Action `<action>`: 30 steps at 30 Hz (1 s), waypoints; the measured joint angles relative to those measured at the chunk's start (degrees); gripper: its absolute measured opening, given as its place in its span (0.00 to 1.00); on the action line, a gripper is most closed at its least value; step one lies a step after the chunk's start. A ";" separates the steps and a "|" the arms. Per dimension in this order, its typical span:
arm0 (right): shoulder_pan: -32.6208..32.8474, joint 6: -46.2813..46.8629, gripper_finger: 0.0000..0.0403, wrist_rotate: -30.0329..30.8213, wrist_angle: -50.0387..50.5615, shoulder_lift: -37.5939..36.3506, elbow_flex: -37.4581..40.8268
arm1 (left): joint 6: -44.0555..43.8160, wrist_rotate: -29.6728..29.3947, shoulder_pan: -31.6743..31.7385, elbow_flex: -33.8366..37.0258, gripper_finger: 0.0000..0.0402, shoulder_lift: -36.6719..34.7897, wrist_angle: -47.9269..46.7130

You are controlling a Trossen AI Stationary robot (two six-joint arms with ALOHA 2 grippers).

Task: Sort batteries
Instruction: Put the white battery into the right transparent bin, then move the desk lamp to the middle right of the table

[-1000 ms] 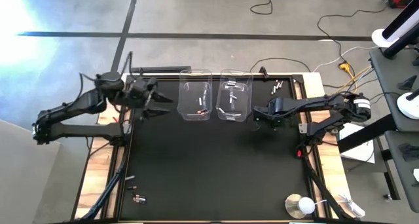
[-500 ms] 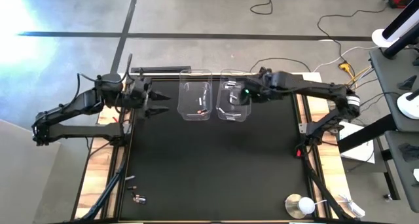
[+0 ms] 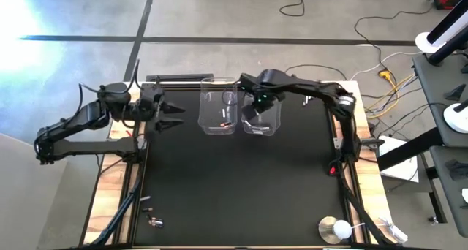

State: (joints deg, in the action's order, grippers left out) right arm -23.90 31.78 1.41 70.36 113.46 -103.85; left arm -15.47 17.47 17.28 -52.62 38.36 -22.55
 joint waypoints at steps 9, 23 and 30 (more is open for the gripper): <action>-1.67 -7.38 0.06 -4.90 0.17 9.53 -2.73 | -1.66 -0.43 0.00 0.02 0.53 -3.00 -8.36; -1.60 -6.91 0.26 -1.72 0.64 9.78 -2.01 | -1.04 -8.03 -0.02 0.04 0.53 -5.85 -9.19; 2.52 -6.92 0.38 3.40 2.44 1.55 -3.68 | -3.60 -8.04 -0.02 0.04 0.53 -5.82 -7.73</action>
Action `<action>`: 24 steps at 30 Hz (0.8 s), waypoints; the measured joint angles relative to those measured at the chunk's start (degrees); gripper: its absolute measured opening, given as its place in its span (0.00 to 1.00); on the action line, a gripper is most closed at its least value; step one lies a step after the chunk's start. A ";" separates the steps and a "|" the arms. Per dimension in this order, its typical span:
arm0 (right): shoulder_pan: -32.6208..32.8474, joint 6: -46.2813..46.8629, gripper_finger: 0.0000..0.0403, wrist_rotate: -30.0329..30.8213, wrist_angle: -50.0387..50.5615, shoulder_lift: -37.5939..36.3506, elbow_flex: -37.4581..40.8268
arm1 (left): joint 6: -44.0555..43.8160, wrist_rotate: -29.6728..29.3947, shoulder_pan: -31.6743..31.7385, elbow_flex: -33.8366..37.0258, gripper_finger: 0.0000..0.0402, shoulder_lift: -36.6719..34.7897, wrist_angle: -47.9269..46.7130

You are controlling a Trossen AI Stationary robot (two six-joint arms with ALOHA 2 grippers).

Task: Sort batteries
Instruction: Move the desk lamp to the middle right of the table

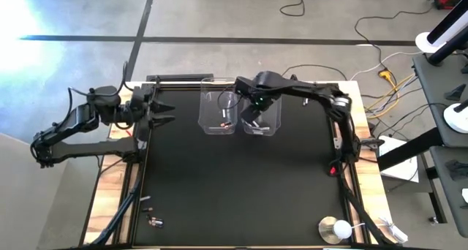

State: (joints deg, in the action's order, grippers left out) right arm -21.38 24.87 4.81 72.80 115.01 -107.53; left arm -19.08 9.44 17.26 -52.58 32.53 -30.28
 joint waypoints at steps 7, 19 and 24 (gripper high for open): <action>14.09 0.68 0.46 9.53 -0.16 -12.66 1.61 | 0.08 0.04 -0.05 0.22 0.53 0.20 2.86; 45.71 15.13 0.50 8.16 5.59 -14.78 3.06 | -4.13 7.32 -2.41 7.33 0.53 0.92 20.64; 52.72 25.68 0.56 -0.09 10.74 -12.73 3.06 | -4.37 8.63 -5.90 9.11 0.53 1.34 36.19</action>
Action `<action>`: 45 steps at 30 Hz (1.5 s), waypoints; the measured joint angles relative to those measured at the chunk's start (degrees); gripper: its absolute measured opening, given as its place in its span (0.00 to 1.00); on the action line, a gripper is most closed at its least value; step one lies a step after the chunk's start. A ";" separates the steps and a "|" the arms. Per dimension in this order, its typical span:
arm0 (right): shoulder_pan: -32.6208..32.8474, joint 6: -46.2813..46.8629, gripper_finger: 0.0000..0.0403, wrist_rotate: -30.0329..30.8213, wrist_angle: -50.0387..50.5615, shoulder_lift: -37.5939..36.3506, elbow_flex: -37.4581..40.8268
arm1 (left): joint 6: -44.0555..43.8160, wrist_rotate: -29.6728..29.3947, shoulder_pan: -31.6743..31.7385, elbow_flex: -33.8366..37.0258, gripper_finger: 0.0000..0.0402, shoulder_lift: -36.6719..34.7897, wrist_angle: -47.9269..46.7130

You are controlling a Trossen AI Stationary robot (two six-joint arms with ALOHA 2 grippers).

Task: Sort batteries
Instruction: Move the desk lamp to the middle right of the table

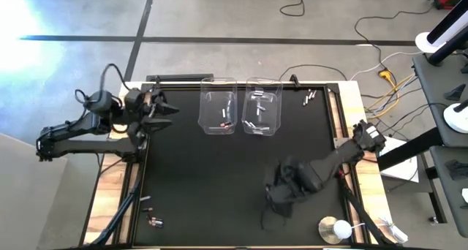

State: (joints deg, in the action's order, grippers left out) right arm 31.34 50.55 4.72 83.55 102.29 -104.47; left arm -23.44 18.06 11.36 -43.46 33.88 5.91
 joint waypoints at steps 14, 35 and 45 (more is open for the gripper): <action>25.97 21.59 0.82 -5.51 -0.31 -0.92 -0.27 | -3.82 -0.46 -0.44 -0.76 0.53 4.44 1.57; 33.81 20.85 0.81 -4.62 2.44 -1.22 5.54 | -1.07 -4.14 -2.63 -0.65 0.53 17.44 12.56; 33.42 24.50 0.84 -9.27 -8.31 -5.83 17.06 | -1.85 -4.00 -5.53 -0.63 0.53 25.30 21.55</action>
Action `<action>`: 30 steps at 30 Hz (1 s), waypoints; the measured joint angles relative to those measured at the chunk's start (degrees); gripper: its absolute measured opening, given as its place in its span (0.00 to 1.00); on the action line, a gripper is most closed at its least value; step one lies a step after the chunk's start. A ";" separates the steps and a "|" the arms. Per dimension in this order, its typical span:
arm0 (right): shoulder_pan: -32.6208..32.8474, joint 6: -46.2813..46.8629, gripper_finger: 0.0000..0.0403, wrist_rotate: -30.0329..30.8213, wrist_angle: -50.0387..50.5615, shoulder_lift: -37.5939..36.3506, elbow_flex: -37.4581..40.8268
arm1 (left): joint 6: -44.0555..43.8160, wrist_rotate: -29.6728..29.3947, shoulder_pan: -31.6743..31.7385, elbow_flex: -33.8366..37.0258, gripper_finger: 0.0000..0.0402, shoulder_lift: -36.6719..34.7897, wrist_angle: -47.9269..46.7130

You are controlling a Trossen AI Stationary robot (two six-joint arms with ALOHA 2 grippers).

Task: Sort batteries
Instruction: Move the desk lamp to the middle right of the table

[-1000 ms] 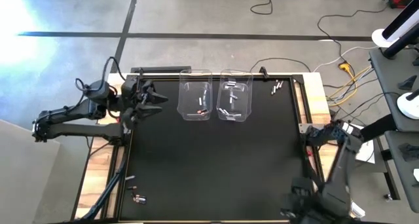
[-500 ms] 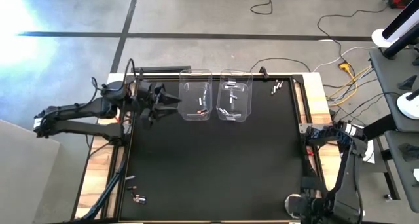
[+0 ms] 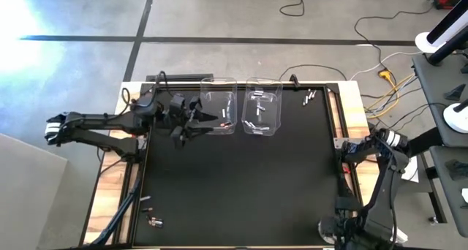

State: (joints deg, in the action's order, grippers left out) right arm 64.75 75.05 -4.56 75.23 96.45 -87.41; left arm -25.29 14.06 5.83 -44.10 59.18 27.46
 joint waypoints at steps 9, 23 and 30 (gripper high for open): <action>0.00 -0.02 0.82 -2.30 -3.98 -2.42 6.14 | -0.95 0.00 -2.49 0.00 0.53 1.92 0.00; 0.00 2.25 0.81 -7.23 -9.38 -2.57 11.97 | -0.94 -0.02 -3.05 0.00 0.53 0.59 0.38; -0.05 1.59 0.72 -7.69 -9.51 -2.58 12.03 | -0.94 -0.02 -3.02 0.00 0.53 0.52 0.26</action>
State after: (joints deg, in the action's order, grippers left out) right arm 64.70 76.64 -12.24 65.72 93.88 -75.37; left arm -26.23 14.04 2.81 -44.10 59.70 27.72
